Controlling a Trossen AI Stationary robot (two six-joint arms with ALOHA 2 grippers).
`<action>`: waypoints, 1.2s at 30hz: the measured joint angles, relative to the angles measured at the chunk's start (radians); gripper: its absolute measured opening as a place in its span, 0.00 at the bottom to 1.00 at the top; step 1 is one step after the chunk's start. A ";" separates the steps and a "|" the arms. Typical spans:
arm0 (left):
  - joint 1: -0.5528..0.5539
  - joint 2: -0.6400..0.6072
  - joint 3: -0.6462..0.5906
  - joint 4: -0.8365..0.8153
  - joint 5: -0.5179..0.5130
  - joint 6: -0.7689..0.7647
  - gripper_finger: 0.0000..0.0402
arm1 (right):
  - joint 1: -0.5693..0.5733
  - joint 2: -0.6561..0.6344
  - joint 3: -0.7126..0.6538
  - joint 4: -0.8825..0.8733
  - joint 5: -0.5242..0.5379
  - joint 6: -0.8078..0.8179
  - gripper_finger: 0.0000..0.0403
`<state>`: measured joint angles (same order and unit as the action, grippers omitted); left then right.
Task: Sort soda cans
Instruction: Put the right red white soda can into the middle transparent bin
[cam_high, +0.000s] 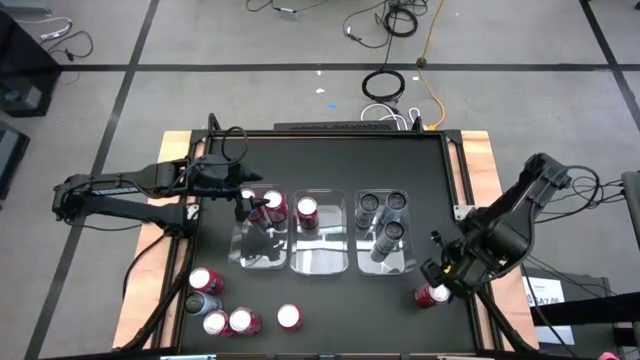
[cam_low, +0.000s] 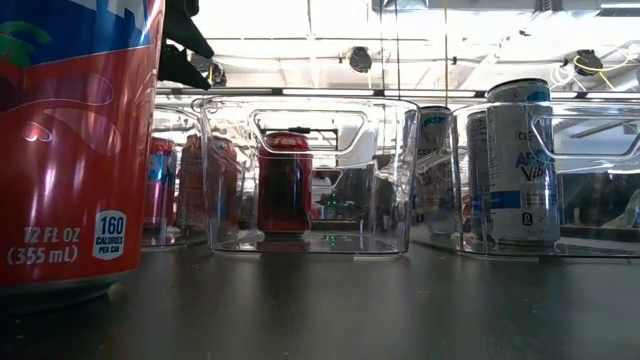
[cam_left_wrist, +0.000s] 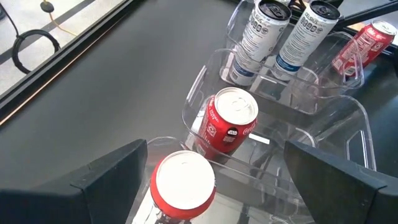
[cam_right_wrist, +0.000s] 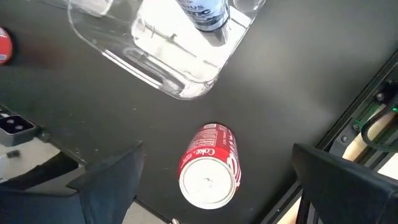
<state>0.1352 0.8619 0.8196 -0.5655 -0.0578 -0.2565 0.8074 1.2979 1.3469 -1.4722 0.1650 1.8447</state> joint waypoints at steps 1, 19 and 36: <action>0.000 0.000 0.000 0.000 0.000 0.000 0.96 | 0.001 0.007 0.000 -0.003 -0.002 0.002 0.99; 0.000 0.000 0.000 0.000 0.000 -0.003 0.96 | 0.114 0.166 -0.035 0.115 -0.092 0.027 0.99; 0.000 0.000 0.000 0.000 0.000 -0.051 0.96 | 0.139 0.139 -0.307 0.440 -0.145 0.090 0.98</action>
<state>0.1352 0.8619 0.8196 -0.5659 -0.0578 -0.3080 0.9466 1.4368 1.0395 -1.0321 0.0203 1.9347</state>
